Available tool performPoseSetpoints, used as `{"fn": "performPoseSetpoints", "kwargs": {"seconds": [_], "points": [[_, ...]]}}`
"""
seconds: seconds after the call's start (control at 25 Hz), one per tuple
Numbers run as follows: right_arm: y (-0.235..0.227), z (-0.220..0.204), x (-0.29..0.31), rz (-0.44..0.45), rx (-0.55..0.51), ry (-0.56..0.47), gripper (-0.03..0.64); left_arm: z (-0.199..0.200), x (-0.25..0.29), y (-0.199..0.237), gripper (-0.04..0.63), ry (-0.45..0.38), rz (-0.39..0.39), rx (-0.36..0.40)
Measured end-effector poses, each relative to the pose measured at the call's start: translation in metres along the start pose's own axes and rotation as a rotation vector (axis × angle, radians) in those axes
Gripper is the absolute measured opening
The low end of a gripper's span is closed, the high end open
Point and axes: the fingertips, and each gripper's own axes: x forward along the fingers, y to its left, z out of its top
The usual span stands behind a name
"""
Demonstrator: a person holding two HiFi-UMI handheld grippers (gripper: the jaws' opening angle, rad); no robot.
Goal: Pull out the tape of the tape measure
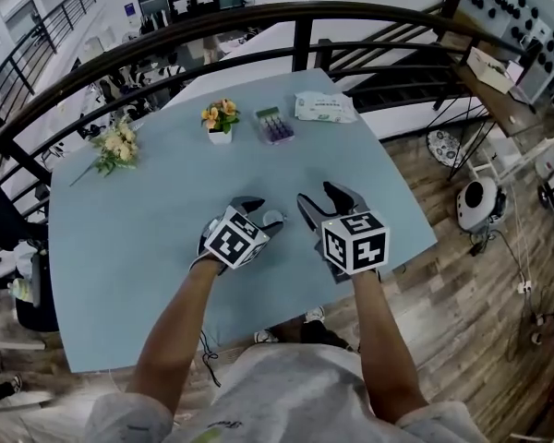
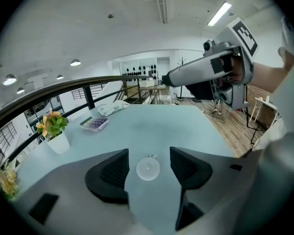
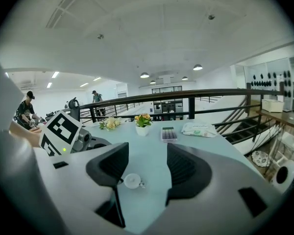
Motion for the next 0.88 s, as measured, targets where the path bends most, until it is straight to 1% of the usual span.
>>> {"fn": "performPoseSetpoints", "kwargs": {"seconds": [0.48,0.88], "points": [[-0.013,-0.02,0.011,0.01,-0.004,0.045,0.229,-0.023,0.032,0.001,0.283,0.08,-0.075,0.014],[-0.019,-0.027,0.026,0.049,-0.006,0.073,0.229,-0.033,0.045,0.004,0.291,0.125,-0.085,0.008]]}}
